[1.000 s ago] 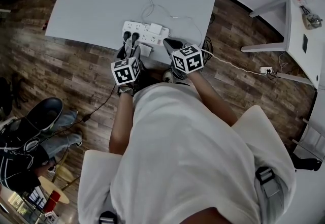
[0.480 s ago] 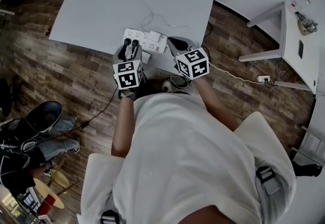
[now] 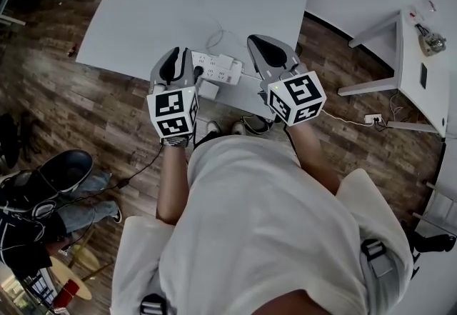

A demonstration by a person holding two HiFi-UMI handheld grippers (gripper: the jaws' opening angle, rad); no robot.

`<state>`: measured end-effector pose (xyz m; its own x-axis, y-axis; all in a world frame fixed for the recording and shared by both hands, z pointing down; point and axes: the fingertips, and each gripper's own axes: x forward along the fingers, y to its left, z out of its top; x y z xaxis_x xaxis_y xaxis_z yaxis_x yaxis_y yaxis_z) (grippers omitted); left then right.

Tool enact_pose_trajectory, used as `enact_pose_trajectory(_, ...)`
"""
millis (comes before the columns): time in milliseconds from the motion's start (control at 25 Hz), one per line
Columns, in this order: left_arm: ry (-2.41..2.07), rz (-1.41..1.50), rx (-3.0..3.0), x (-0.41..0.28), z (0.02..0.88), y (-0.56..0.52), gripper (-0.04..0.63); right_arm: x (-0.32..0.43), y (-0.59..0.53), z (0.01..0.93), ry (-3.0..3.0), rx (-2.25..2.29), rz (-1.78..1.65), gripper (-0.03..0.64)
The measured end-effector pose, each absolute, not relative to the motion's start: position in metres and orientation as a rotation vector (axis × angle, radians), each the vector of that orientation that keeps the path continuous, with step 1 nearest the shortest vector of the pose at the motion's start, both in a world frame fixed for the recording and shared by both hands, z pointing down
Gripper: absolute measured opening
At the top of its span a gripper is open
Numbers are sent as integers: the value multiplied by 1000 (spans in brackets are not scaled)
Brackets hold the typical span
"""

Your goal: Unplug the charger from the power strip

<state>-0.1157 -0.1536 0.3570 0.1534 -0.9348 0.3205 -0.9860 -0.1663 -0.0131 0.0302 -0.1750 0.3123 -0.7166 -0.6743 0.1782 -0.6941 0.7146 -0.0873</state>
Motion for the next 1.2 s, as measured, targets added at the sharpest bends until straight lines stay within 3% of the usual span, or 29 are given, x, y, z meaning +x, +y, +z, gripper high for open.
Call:
enact_pose_trajectory(480,-1973,428,2485,-119,259,-182,5,7,-191,230,-2801,1171,-99,2)
enact_pose_trajectory(1200,-1942,374,2551,-158,249,-220,5,-28,-221,224,-2739,1225,-180,0)
